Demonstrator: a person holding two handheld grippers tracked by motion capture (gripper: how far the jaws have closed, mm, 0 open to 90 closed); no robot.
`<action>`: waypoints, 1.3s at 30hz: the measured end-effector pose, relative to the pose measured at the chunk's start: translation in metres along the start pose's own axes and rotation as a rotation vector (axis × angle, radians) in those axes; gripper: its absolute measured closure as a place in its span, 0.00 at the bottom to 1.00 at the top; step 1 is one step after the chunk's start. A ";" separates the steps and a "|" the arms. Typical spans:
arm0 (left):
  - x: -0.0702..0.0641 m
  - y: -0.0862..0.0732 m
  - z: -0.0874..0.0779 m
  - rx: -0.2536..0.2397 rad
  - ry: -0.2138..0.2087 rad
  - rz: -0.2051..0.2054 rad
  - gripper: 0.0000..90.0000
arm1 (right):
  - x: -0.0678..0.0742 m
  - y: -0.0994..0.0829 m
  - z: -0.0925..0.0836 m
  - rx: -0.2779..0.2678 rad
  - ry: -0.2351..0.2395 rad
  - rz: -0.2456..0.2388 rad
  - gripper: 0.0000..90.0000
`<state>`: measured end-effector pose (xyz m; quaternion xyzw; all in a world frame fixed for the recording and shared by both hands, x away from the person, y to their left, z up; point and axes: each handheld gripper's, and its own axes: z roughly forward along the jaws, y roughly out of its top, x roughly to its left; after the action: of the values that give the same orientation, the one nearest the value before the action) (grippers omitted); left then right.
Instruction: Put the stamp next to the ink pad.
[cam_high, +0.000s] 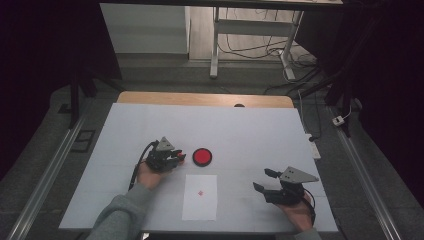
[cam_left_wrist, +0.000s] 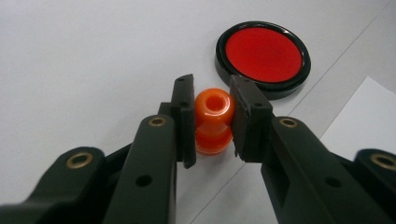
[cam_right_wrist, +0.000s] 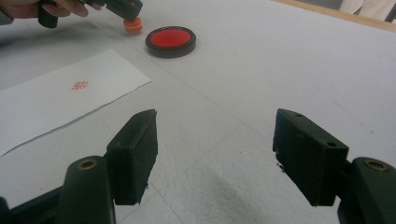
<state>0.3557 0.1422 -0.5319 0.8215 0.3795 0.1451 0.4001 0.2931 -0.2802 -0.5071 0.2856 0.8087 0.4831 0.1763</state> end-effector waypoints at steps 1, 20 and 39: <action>0.000 0.000 0.000 0.001 0.000 0.000 0.81 | 0.000 0.000 0.000 0.001 -0.005 0.000 0.34; -0.004 -0.002 0.000 0.002 0.005 0.000 0.57 | 0.001 0.002 -0.004 -0.013 -0.021 0.003 0.34; -0.009 -0.005 -0.061 -0.139 0.002 -0.044 0.40 | 0.000 0.002 -0.004 -0.018 -0.019 0.004 0.34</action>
<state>0.3140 0.1711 -0.4960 0.7828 0.3871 0.1632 0.4591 0.2912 -0.2819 -0.5034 0.2901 0.8021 0.4879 0.1856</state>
